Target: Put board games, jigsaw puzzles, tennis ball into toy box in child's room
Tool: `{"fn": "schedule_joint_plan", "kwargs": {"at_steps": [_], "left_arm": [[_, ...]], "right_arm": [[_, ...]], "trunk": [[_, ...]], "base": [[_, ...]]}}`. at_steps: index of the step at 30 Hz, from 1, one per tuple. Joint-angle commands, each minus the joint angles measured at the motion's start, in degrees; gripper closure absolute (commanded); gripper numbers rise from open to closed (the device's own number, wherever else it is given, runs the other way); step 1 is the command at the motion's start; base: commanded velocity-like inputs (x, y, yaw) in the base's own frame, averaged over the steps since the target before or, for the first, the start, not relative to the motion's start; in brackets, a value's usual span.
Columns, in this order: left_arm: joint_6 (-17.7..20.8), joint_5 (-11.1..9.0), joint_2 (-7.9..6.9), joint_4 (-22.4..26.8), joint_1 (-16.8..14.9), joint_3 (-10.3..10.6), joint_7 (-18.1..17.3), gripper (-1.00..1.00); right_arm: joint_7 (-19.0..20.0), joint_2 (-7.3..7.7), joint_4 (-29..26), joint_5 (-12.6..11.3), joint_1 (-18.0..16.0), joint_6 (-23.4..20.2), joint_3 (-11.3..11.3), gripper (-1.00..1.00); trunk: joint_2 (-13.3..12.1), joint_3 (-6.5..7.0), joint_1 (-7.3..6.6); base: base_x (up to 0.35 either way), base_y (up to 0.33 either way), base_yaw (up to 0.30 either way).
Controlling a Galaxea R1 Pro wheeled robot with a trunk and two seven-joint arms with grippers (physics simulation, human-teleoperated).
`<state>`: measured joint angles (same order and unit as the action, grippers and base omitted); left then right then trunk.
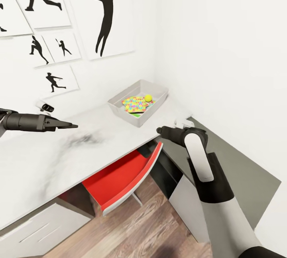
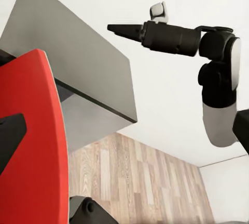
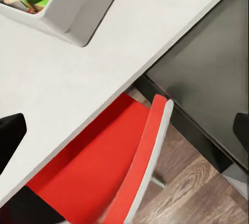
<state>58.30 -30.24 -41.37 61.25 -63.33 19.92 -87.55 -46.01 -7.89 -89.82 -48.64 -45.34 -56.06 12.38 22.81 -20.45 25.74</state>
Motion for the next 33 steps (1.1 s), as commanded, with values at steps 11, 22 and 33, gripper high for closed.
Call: {"fn": "schedule_joint_plan", "kwargs": {"at_steps": [11, 22, 33], "left_arm": [[0.59, -0.08, -0.07, -0.04, -0.04, 0.21, -0.33, -1.00], [0.59, -0.08, -0.05, 0.00, -0.04, 0.21, -0.30, -1.00], [0.59, -0.08, -0.07, -0.02, -0.04, 0.21, -0.32, -1.00]], "right_arm": [[-0.47, 1.73, -0.27, -1.00, 0.68, 1.49, 0.13, -1.00], [-0.41, 1.73, -0.27, -1.02, 0.69, 1.48, 0.10, -1.00], [-0.40, 1.73, -0.27, -1.02, 0.69, 1.57, 0.12, -1.00]], "trunk": [[0.11, 0.56, 0.04], [0.11, 0.57, 0.04], [0.11, 1.26, 0.04]], "base": [[0.000, 0.000, 0.000], [0.000, 0.000, 0.000], [-0.076, 0.000, 0.000]]}}
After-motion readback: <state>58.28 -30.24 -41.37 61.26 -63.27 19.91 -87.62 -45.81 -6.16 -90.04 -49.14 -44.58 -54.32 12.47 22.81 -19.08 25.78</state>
